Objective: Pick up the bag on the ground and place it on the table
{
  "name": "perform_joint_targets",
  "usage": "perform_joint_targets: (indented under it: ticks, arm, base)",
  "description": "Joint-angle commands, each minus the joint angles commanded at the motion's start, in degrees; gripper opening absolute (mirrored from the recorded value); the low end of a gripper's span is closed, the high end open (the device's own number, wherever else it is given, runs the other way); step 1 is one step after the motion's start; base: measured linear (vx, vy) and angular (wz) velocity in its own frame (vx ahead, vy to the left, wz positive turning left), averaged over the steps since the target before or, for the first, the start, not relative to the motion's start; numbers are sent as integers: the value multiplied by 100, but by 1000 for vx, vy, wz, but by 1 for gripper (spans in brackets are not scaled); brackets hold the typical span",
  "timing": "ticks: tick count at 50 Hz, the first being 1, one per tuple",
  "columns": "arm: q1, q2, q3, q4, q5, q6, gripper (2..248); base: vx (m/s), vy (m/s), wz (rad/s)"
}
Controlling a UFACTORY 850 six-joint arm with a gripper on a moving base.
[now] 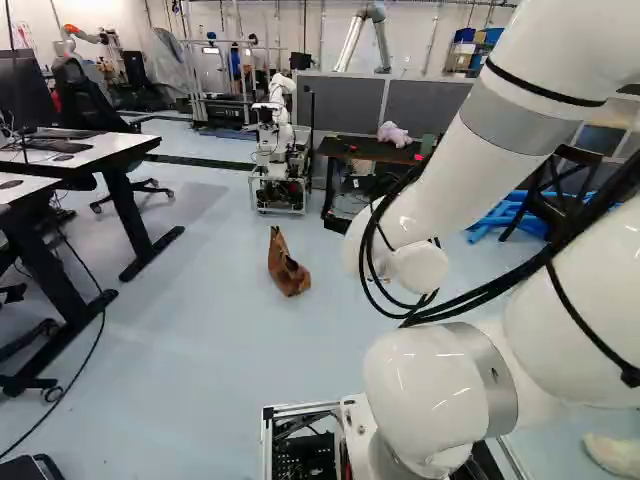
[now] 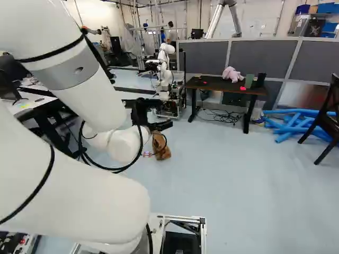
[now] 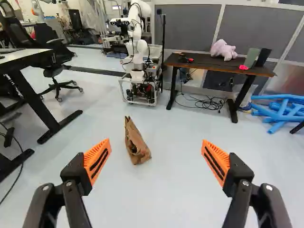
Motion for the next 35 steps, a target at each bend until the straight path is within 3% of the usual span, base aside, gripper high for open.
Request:
perform_joint_targets:
  ticks: [35]
  arm:
    - [0, 0, 0, 0, 0, 0, 247]
  base:
    - [143, -19, 0]
